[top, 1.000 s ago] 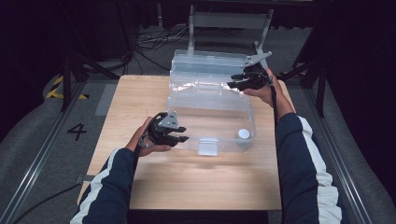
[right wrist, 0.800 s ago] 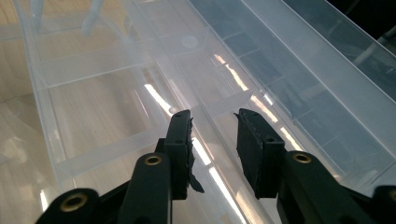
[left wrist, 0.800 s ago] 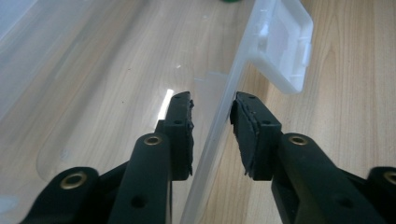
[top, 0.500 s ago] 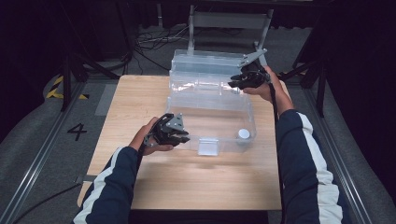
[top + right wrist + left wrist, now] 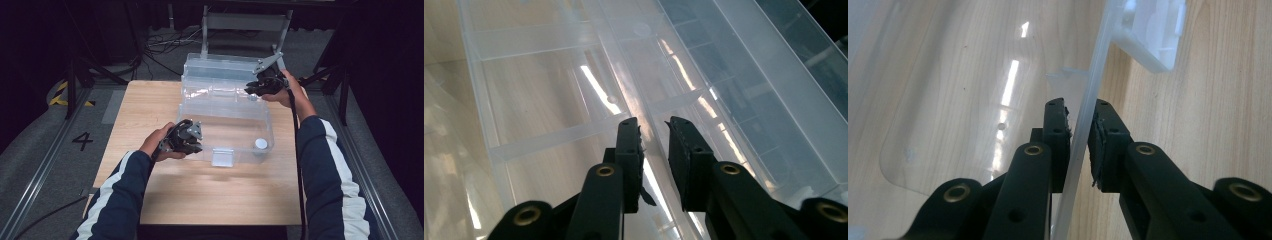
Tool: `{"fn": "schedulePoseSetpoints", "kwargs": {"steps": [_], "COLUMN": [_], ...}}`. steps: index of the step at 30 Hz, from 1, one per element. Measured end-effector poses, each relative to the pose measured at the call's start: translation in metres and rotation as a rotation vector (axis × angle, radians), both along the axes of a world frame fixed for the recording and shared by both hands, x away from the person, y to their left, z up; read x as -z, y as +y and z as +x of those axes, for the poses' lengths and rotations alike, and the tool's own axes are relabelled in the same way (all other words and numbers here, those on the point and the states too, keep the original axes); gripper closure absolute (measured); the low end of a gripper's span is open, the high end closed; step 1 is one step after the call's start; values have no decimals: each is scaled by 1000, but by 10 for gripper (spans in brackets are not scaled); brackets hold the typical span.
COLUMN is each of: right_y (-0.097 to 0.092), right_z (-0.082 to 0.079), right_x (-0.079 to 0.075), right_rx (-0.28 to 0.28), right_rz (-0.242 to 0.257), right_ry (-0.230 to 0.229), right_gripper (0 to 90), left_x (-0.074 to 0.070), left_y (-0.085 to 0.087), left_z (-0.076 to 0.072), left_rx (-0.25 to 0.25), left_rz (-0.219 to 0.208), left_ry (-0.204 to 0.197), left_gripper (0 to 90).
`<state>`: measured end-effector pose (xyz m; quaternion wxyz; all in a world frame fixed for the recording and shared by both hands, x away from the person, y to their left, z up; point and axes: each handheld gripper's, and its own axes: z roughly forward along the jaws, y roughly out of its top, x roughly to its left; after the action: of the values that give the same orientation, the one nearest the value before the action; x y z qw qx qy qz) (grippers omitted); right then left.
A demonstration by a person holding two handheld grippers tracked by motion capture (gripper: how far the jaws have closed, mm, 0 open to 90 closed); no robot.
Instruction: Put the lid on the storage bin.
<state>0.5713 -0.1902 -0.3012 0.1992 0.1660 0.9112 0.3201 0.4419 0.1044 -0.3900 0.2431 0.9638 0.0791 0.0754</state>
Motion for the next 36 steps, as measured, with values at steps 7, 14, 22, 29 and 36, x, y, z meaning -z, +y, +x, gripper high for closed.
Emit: {"fn": "schedulePoseSetpoints", "kwargs": {"steps": [7, 14, 22, 29, 36], "right_y": [3, 6, 7, 8, 10], "right_z": [-4, -6, -9, -13, -17], "right_x": [-3, -4, -5, -8, -10], "right_rx": [-27, -55, -83, -113, -112], "right_rz": [-49, -81, -93, -106, -105], "right_ry": [-19, -37, -58, -66, -64], "right_gripper": [798, 825, 850, 864, 864], "left_x": [2, 2, 6, 7, 7], "left_y": [1, 1, 2, -1, -2], "left_z": [1, 1, -2, -2, -3], "left_rx": [5, -1, -9, -21, -23], "left_rz": [-10, -10, -35, -24, -18], "left_ry": [13, 10, -11, -6, -10], "left_gripper": [804, 803, 794, 785, 779]}}
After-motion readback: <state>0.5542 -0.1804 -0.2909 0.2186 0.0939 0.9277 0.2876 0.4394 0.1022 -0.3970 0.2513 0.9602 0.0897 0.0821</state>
